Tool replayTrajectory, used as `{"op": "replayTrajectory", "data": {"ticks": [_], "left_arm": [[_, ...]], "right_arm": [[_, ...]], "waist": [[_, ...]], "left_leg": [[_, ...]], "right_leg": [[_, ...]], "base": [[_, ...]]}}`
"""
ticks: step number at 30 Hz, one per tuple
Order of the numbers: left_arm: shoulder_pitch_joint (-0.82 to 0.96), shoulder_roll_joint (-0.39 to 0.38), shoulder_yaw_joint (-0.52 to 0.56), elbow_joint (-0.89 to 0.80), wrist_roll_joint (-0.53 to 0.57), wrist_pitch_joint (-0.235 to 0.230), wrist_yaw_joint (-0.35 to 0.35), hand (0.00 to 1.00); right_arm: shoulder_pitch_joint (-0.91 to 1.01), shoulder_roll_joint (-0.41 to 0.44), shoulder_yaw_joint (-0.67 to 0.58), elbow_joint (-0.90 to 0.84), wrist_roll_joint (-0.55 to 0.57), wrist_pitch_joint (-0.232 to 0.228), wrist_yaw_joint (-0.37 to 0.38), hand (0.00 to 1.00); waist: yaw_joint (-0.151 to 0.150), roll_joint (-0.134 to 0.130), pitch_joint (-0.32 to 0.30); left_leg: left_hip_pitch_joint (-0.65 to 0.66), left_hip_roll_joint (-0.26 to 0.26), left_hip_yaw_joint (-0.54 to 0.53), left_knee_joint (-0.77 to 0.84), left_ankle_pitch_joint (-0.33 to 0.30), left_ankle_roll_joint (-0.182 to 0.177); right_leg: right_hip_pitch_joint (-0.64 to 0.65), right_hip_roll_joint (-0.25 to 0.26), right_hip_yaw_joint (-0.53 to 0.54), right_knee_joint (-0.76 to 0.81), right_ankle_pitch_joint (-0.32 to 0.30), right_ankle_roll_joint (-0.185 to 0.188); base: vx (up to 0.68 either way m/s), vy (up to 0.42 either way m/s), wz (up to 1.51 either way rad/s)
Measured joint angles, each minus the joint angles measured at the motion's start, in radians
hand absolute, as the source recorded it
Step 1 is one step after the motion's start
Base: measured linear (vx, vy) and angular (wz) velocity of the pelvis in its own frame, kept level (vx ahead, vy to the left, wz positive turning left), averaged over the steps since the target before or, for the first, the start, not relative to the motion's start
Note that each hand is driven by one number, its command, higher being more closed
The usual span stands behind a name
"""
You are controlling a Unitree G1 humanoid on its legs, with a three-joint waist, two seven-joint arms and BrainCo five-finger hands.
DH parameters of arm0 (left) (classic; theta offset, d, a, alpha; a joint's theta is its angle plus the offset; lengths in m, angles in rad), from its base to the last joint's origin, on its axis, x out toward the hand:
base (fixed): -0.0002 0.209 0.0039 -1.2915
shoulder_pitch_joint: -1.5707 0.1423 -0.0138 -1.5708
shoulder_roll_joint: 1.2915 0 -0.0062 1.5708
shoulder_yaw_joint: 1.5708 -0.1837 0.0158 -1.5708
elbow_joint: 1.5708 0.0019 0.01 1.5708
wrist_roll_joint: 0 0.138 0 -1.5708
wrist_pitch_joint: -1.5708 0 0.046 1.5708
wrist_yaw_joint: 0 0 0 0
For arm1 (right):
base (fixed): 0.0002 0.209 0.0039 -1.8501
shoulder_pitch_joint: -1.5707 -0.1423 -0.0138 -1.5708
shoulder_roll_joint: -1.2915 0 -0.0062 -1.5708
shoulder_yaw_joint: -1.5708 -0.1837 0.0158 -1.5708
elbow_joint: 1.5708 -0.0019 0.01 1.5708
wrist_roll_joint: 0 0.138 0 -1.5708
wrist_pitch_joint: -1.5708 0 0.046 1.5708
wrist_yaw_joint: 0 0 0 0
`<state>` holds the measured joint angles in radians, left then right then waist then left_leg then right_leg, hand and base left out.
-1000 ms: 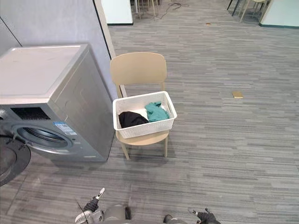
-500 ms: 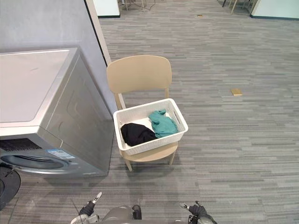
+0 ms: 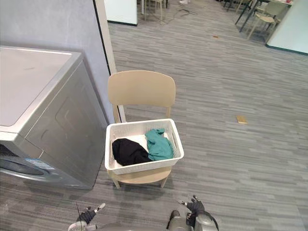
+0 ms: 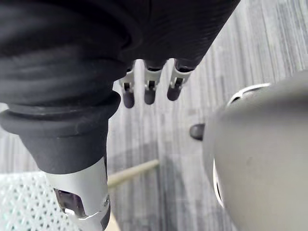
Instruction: Pick up the laundry basket with both hands and put the clothes into the washing machine.
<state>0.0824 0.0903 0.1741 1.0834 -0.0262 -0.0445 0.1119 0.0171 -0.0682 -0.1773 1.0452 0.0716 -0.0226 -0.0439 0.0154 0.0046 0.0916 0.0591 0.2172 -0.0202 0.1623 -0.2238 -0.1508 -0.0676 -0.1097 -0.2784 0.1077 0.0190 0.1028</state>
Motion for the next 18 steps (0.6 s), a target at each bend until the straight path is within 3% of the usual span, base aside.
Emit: {"op": "replayTrajectory", "data": {"ticks": [3,6,11,12,18], "left_arm": [[0.002,-0.027,0.034,0.0,-0.003,-0.003,-0.001,0.0],[0.005,-0.027,0.038,0.0,-0.012,-0.004,-0.011,0.0],[0.012,-0.02,0.069,0.008,-0.024,-0.003,-0.024,0.0],[0.013,-0.025,0.072,0.036,-0.033,-0.002,-0.044,0.0],[0.013,-0.025,0.072,0.036,-0.033,-0.002,-0.045,0.0]], "right_arm": [[0.014,-0.017,-0.038,0.053,0.0,0.002,0.002,0.0],[0.019,-0.014,-0.083,0.097,0.002,0.003,0.005,0.0],[0.018,-0.003,-0.127,0.128,-0.003,0.011,0.024,0.0],[0.012,0.002,-0.185,0.147,0.018,0.029,0.026,0.0],[0.013,0.001,-0.186,0.147,0.019,0.029,0.027,0.0]], "waist": [[0.001,0.023,-0.013],[0.0,0.018,-0.015],[0.001,-0.006,-0.032],[-0.002,0.011,-0.044],[-0.002,0.011,-0.043]], "left_leg": [[0.024,0.025,-0.012,-0.054,0.049,-0.019],[0.041,0.024,-0.008,-0.064,0.057,-0.022],[0.06,-0.007,0.006,-0.085,0.057,-0.022],[0.096,-0.046,0.05,-0.111,0.044,0.0],[0.097,-0.046,0.051,-0.111,0.044,0.0]], "right_leg": [[0.039,0.031,-0.033,-0.052,0.011,-0.016],[0.084,0.039,-0.05,-0.089,0.018,-0.019],[0.126,0.024,-0.042,-0.182,0.074,-0.01],[0.142,-0.011,-0.02,-0.211,0.115,0.007],[0.142,-0.011,-0.019,-0.21,0.115,0.007]], "base": [[0.12,-0.155,0.29],[0.05,-0.081,0.17],[0.0,0.022,-0.03],[0.0,0.0,0.0],[0.0,0.0,0.0]]}}
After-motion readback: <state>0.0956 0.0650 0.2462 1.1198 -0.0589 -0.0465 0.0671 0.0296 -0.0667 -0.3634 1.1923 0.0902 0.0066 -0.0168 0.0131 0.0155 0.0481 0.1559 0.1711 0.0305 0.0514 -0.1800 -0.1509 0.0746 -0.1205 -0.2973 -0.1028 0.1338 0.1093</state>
